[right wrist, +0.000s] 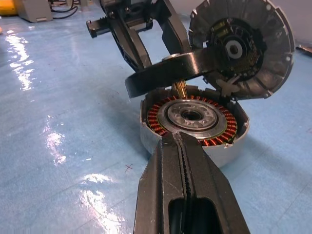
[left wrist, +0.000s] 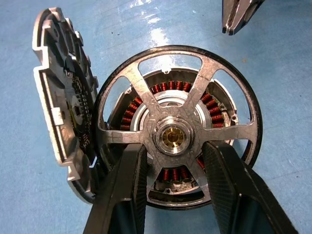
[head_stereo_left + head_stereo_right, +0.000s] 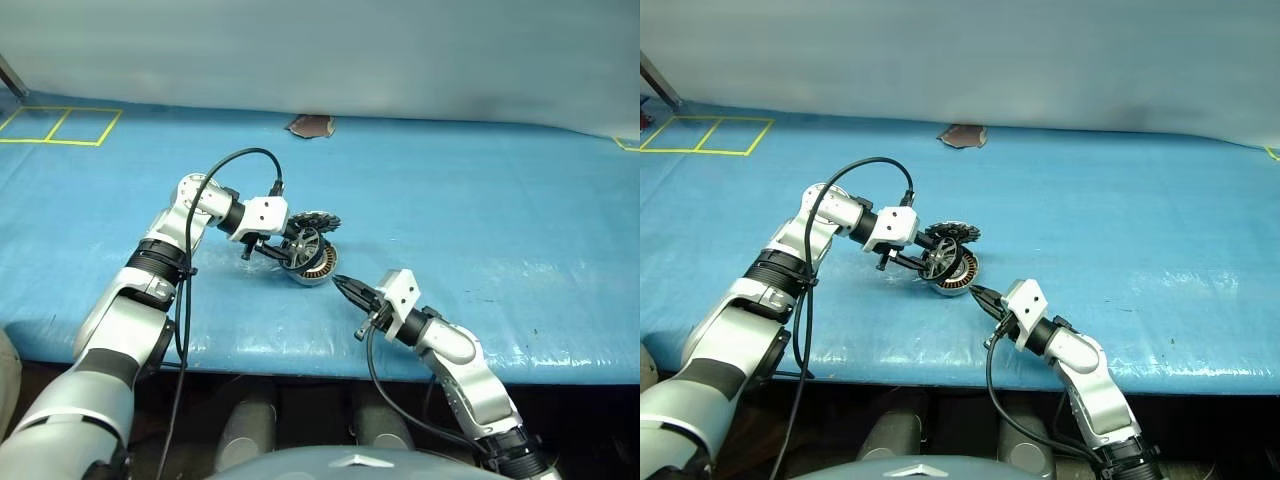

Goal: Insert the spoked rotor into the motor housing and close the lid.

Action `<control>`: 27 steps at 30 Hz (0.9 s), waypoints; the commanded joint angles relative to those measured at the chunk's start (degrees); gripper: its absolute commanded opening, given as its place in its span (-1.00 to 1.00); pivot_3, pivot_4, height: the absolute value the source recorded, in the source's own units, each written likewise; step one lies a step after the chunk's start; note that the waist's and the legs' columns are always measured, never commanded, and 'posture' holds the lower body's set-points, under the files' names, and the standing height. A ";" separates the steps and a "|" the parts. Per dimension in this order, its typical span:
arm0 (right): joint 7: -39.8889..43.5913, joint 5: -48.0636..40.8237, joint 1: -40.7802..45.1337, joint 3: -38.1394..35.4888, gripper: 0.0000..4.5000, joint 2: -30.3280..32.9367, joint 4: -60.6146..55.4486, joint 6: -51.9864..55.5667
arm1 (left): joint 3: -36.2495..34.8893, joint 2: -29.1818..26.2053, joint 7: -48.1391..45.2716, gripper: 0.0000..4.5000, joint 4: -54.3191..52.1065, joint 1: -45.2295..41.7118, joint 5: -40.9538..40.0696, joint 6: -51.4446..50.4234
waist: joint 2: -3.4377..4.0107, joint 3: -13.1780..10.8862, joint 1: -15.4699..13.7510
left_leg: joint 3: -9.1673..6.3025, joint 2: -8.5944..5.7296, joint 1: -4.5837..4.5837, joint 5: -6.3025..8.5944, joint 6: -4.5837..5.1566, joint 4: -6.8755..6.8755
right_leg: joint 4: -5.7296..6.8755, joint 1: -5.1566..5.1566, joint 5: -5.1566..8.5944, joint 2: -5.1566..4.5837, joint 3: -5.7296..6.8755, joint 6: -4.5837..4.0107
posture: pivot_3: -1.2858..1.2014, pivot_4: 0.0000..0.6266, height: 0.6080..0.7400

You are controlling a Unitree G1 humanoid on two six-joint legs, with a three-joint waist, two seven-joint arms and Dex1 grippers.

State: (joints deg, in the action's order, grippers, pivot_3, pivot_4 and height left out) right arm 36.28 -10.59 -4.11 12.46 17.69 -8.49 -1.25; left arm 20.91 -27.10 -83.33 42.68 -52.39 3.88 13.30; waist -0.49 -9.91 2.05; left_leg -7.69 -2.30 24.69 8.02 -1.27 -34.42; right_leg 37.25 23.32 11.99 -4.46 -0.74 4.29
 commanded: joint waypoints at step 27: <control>-1.45 1.55 -0.67 -0.47 -1.00 -0.59 0.21 -2.75 | -1.32 1.61 -1.66 -0.31 3.00 -4.58 0.44 -0.69 | -0.01 0.00 0.05 | 0.00 0.00 0.00 0.00 0.00 -0.01 | 0.01 0.00 0.00 0.00 0.00 0.00 | 0.03 -0.52 1.00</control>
State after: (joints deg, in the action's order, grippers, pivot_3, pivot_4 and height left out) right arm 34.93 -9.07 -4.85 12.47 17.33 -7.26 -2.52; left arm 20.36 -25.79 -84.87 45.66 -55.41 4.59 12.08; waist -0.50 -9.91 2.10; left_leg -7.69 -2.30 24.69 8.02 -1.26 -34.43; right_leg 37.26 23.33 11.99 -4.46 -0.75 4.29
